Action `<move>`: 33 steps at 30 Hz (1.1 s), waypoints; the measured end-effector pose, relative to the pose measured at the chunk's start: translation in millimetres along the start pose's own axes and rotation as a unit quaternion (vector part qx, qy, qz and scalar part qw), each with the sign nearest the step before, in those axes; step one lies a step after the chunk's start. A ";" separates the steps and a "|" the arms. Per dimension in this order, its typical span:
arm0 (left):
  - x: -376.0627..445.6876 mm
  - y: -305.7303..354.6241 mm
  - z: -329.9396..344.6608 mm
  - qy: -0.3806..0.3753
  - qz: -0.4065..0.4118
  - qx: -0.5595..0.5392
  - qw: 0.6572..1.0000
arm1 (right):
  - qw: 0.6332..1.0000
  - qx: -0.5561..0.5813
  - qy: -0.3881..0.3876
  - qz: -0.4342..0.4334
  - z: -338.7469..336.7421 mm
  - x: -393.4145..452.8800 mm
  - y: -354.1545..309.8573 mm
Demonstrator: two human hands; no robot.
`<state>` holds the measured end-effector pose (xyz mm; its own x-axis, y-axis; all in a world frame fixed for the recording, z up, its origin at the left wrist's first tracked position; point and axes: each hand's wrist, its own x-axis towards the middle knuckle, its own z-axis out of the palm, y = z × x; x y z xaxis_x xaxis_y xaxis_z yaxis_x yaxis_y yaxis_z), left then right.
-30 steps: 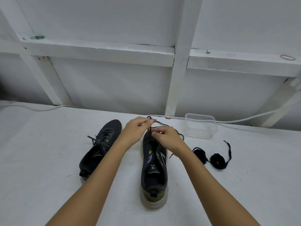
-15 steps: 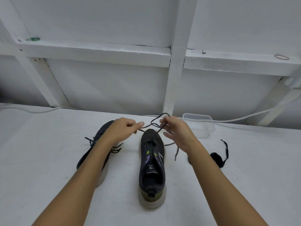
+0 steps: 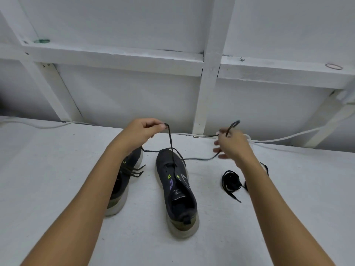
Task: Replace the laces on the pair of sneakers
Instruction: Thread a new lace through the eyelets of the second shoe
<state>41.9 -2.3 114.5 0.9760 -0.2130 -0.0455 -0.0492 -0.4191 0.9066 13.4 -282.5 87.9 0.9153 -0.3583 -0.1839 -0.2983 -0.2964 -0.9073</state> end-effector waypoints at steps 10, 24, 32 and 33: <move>-12.2 8.2 -1.8 -0.009 0.025 0.084 0.996 | 0.943 -0.297 -0.112 -0.099 36.0 -22.6 -2.7; -33.1 -10.4 -7.6 -0.053 -0.061 0.212 0.974 | 0.993 -0.083 -0.061 -0.065 79.0 1.9 -3.5; -25.8 7.3 4.3 0.051 0.005 0.228 0.972 | 0.998 -0.047 -0.004 -0.043 79.8 2.0 3.5; -23.9 10.5 5.2 0.058 0.009 0.252 0.966 | 0.998 -0.042 -0.005 -0.044 77.7 2.3 4.3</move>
<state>16.9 -6.2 122.8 0.9896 -0.1374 0.0423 -0.1359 -0.7984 0.5866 35.3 -215.8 54.1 0.9416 -0.3183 -0.1100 -0.2383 -0.3991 -0.8854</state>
